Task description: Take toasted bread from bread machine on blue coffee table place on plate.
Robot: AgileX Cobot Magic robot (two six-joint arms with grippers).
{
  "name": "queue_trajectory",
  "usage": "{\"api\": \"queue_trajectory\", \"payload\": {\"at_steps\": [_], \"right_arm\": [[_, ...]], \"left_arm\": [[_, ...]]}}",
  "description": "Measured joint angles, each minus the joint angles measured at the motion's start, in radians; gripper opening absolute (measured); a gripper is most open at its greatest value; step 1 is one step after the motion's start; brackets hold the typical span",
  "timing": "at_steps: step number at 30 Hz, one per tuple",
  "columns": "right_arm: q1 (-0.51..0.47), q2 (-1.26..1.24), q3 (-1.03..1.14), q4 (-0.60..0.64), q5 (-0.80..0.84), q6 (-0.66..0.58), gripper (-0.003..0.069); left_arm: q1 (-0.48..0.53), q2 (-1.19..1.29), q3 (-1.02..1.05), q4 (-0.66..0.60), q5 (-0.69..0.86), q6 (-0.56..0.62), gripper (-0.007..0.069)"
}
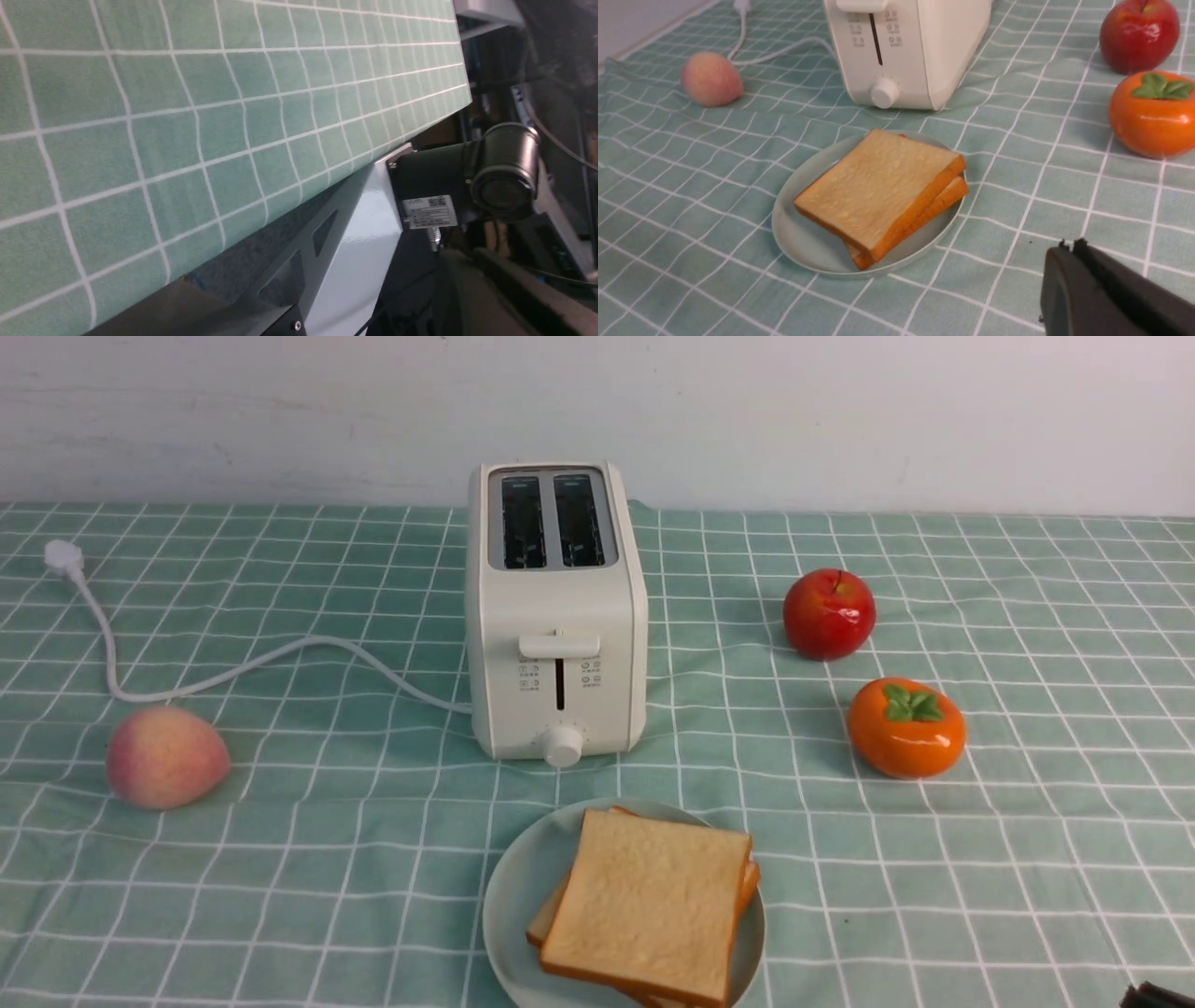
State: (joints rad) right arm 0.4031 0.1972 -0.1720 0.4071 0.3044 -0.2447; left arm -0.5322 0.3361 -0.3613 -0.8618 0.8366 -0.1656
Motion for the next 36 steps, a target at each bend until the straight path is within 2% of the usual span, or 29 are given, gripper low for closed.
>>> {"api": "queue_trajectory", "payload": {"at_steps": [6, 9, 15, 28, 31, 32, 36], "right_arm": [[0.0, -0.092, 0.015, -0.001, -0.027, 0.0, -0.0005], [0.0, -0.105, 0.015, -0.001, -0.027, 0.0, -0.0002], [0.0, -0.106, 0.016, -0.002, -0.029, 0.0, 0.0002], [0.0, -0.106, 0.016, -0.003, -0.029, 0.0, 0.0014], [0.0, -0.106, 0.016, -0.003, -0.029, 0.0, 0.0017], [0.0, -0.106, 0.016, -0.003, -0.029, 0.0, 0.0018], [0.0, -0.106, 0.016, -0.003, -0.029, 0.0, 0.0022]], "left_arm": [[0.0, -0.155, 0.005, 0.077, -0.13, 0.056, -0.0014], [0.0, -0.19, 0.005, 0.21, -0.321, 0.166, -0.0014], [0.0, -0.19, 0.005, 0.27, -0.532, 0.23, -0.0014], [0.0, -0.19, 0.007, 0.288, -0.574, 0.245, -0.0014], [0.016, -0.213, 0.028, 0.43, -0.616, 0.299, -0.0014], [0.05, -0.236, 0.038, 0.497, -0.613, 0.296, -0.0013], [0.185, -0.298, 0.079, 0.688, -0.612, 0.206, -0.0013]]}}
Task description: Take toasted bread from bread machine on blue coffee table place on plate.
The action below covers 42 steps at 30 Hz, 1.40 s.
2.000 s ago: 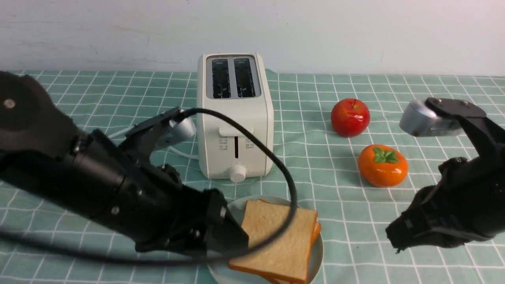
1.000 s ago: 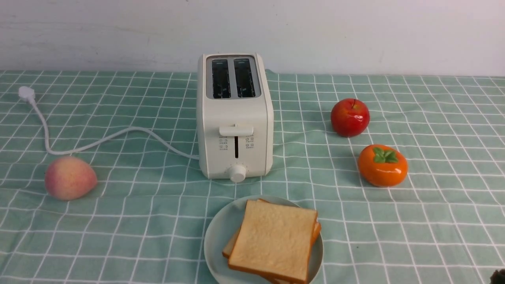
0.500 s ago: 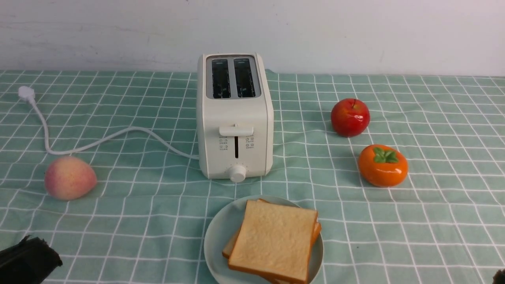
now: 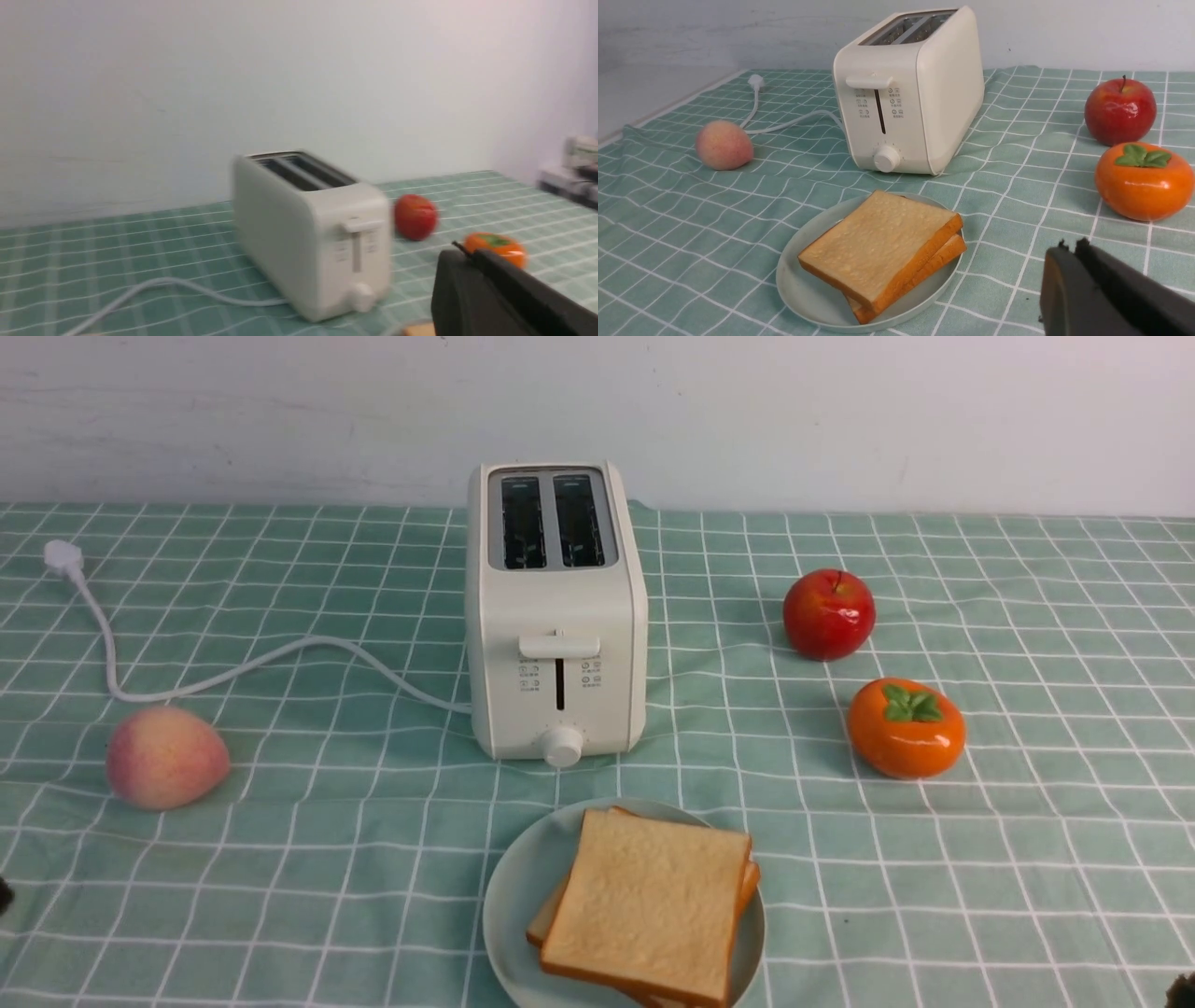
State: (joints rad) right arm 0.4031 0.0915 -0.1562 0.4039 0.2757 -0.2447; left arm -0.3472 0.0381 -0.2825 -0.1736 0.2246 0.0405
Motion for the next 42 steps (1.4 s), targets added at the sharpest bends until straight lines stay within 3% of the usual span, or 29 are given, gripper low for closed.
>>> {"api": "queue_trajectory", "payload": {"at_steps": [5, 8, 11, 19, 29, 42], "right_arm": [[0.0, 0.0, 0.0, 0.0, 0.0, 0.0, 0.0029], [0.0, 0.0, 0.0, 0.0, 0.0, 0.0, 0.0034], [0.0, 0.0, 0.0, 0.0, 0.0, 0.0, 0.0036], [0.0, 0.0, 0.0, 0.0, 0.0, 0.0, 0.0046], [0.0, 0.0, 0.0, 0.0, 0.0, 0.0, 0.0057], [0.0, 0.0, 0.0, 0.0, 0.0, 0.0, 0.0074]], "left_arm": [[0.194, -0.026, 0.111, 0.159, 0.005, -0.209, -0.0013], [0.216, -0.048, 0.178, 0.18, 0.017, -0.269, -0.0012], [0.217, -0.049, 0.223, 0.215, 0.045, -0.272, -0.0012], [0.217, -0.049, 0.285, 0.273, 0.304, -0.261, -0.0002], [0.286, -0.049, 0.284, 0.278, 0.315, -0.233, 0.0001], [0.292, -0.049, 0.284, 0.279, 0.316, -0.233, 0.0011]]}}
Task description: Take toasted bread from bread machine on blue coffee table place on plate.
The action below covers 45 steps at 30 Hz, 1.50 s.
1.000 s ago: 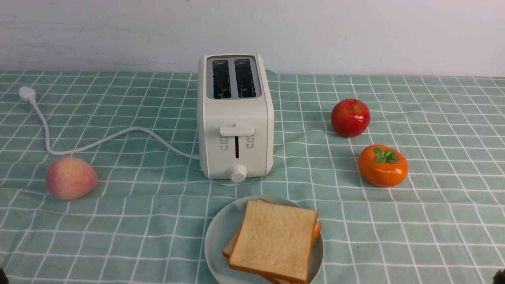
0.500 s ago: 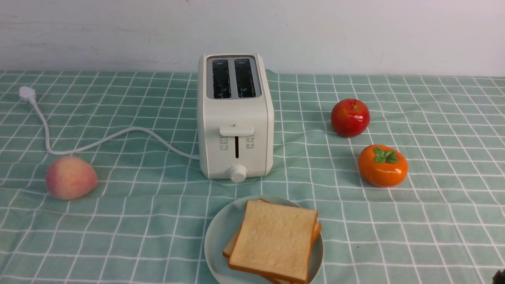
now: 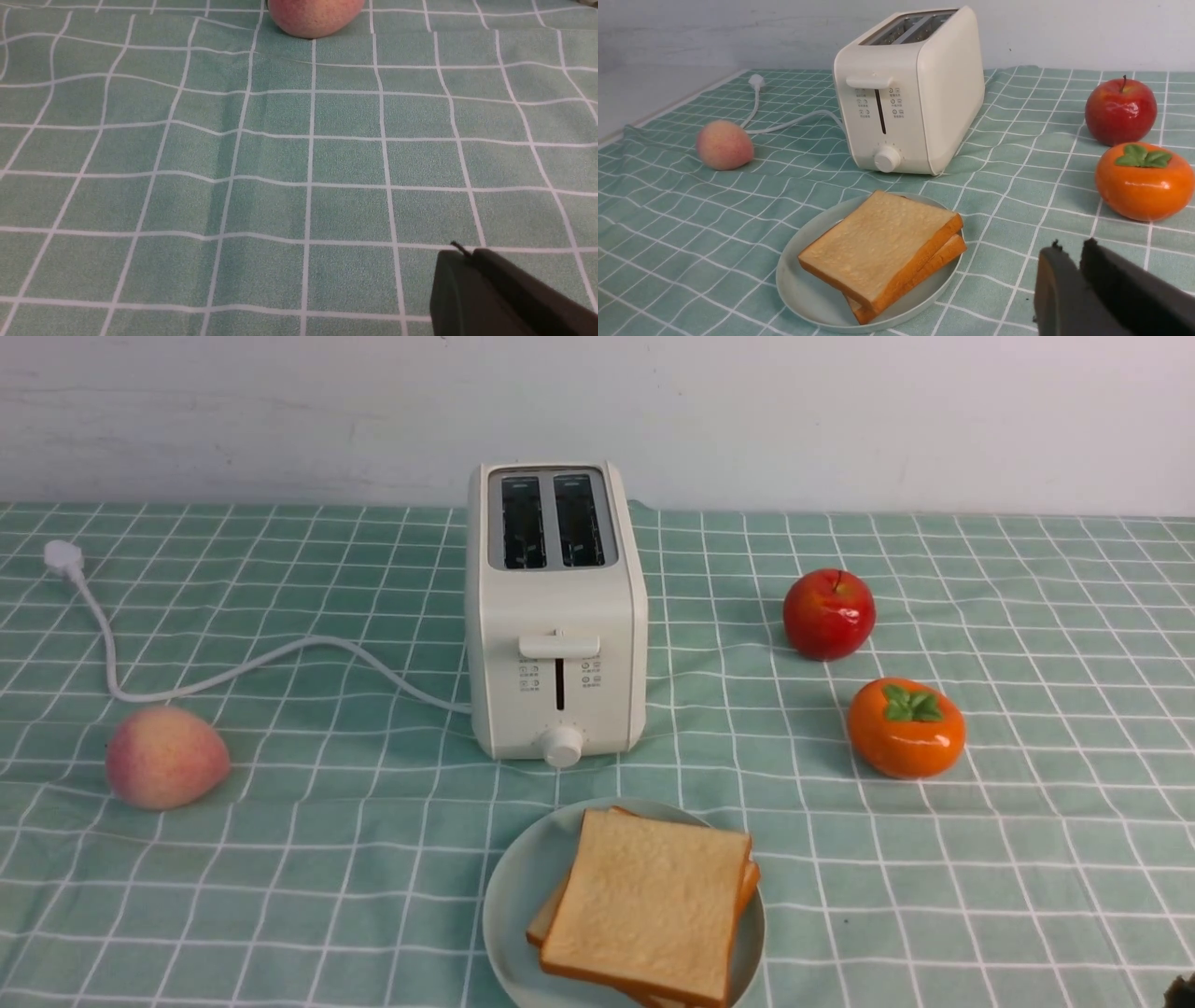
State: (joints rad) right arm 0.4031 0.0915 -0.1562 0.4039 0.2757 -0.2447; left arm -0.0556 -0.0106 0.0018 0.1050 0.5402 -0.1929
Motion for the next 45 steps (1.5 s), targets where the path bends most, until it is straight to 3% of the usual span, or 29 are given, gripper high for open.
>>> {"api": "queue_trajectory", "payload": {"at_steps": [6, 7, 10, 14, 21, 23, 28, 35, 45], "right_arm": [[-0.137, -0.002, 0.0, 0.0, 0.001, 0.0, 0.0082], [-0.216, -0.008, 0.0, 0.0, 0.001, 0.0, 0.0085], [-0.302, -0.029, 0.0, 0.0, 0.001, 0.0, 0.0088], [-0.368, -0.049, 0.001, 0.0, 0.001, 0.0, 0.0093], [-0.389, -0.101, 0.012, -0.056, -0.016, -0.001, 0.0102], [-0.389, -0.102, 0.043, -0.143, -0.049, -0.001, 0.0107], [-0.389, -0.102, 0.133, -0.207, -0.057, 0.018, 0.0111], [-0.389, -0.102, 0.175, -0.241, 0.096, 0.025, 0.012], [-0.389, -0.102, 0.172, -0.247, 0.115, 0.004, 0.0131]], "left_arm": [[0.0, 0.0, 0.0, 0.001, 0.0, 0.0, 0.0018], [0.0, 0.0, 0.0, 0.001, 0.001, 0.0, 0.0017], [0.0, 0.0, 0.0, 0.003, 0.001, 0.0, 0.0018], [0.0, 0.0, 0.0, 0.003, 0.001, 0.0, 0.002], [0.0, 0.0, 0.0, 0.004, 0.001, 0.0, 0.0029], [0.0, 0.0, 0.0, 0.004, 0.001, 0.0, 0.0034], [0.0, 0.0, 0.0, 0.004, 0.001, 0.0, 0.0037], [0.0, 0.0, 0.0, 0.004, 0.001, 0.0, 0.0044], [0.0, 0.0, 0.0, 0.004, 0.001, 0.0, 0.0057]]}}
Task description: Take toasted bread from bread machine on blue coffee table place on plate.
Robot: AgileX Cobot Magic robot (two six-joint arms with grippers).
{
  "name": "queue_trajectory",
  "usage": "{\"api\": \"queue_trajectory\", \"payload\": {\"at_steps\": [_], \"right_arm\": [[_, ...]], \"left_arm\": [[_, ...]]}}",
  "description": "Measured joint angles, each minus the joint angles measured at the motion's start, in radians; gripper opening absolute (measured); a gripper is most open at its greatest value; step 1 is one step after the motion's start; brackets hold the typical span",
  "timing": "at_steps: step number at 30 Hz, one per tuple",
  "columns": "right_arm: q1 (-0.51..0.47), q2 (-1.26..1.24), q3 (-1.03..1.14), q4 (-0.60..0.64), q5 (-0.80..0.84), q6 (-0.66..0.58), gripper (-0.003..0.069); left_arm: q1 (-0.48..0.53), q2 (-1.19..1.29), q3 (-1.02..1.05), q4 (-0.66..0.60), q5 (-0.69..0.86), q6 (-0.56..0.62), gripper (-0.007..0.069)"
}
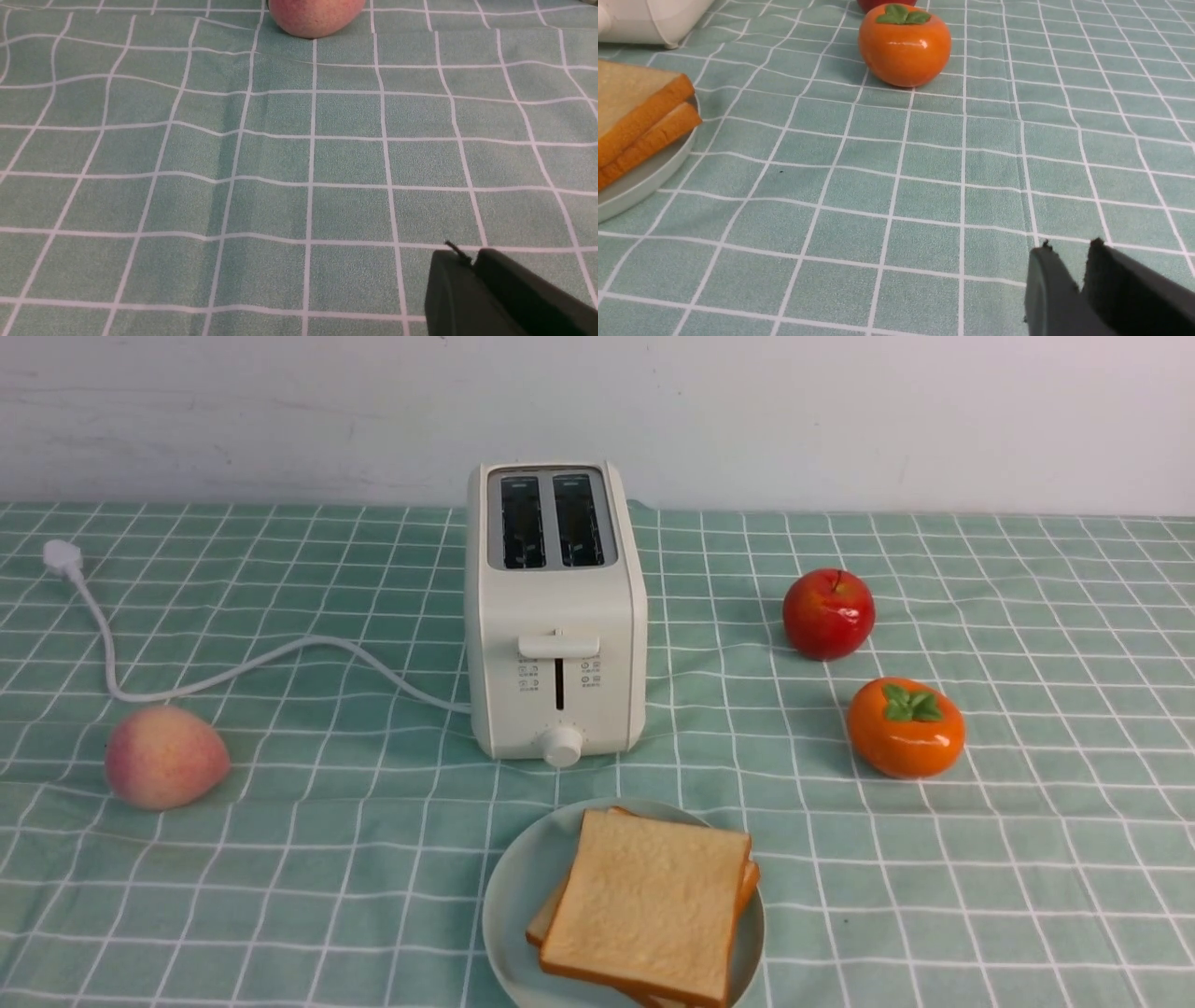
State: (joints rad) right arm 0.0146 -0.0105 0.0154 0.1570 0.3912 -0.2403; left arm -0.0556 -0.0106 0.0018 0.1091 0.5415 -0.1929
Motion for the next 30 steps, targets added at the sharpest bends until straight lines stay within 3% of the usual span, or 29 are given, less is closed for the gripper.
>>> {"api": "queue_trajectory", "payload": {"at_steps": [30], "right_arm": [[0.0, 0.0, -0.001, -0.001, 0.001, -0.002, 0.0164]], "left_arm": [[0.0, 0.0, -0.001, 0.0, 0.001, 0.0, 0.0074]]}}
